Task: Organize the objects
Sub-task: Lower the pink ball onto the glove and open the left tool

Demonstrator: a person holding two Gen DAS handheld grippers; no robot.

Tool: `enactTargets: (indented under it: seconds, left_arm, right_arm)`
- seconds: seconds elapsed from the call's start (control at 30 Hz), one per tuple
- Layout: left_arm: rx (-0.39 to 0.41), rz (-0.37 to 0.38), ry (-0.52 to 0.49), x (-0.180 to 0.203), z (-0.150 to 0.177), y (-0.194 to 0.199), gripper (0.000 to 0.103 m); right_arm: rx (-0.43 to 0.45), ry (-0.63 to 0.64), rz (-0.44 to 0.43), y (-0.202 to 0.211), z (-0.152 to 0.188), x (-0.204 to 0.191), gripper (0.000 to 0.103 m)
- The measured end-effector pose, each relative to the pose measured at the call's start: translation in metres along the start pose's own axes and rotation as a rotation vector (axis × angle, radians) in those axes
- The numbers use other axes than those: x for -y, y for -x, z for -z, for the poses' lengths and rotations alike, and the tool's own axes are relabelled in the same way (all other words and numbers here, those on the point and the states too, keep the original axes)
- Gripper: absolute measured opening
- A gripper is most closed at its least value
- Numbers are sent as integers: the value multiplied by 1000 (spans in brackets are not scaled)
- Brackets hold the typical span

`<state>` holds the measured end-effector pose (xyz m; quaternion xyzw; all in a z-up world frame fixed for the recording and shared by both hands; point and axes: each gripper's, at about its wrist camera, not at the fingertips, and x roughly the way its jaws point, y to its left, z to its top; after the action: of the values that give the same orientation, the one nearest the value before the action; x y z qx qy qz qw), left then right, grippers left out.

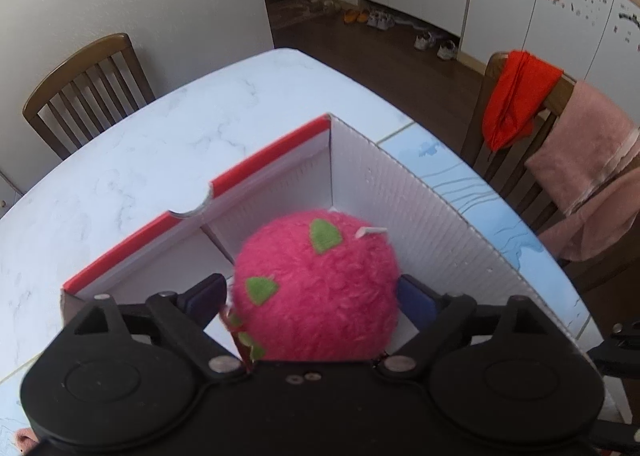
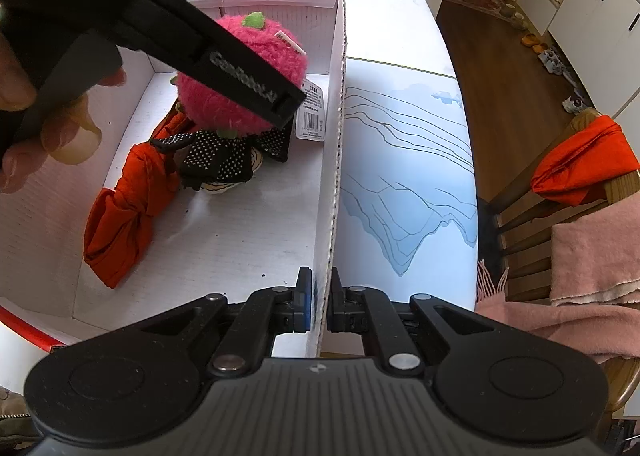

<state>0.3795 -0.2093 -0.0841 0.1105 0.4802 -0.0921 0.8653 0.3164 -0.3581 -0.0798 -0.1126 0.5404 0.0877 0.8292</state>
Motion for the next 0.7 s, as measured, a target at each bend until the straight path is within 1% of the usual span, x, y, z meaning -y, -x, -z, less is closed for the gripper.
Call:
enactTargets:
  seconds: [0.3,0.53,0.7]
  left_arm:
    - [63,11,57,-12,7,33,92]
    - [111,-12,111,-31,18,68,92]
    - [154,-25,154,-48,31,95,92]
  right_arm:
    - [-3,-4,10,1,2,-2,6]
    - [-4,-8,14,2,3,-2,6]
    - [12,-7,22,7,0,-3,6]
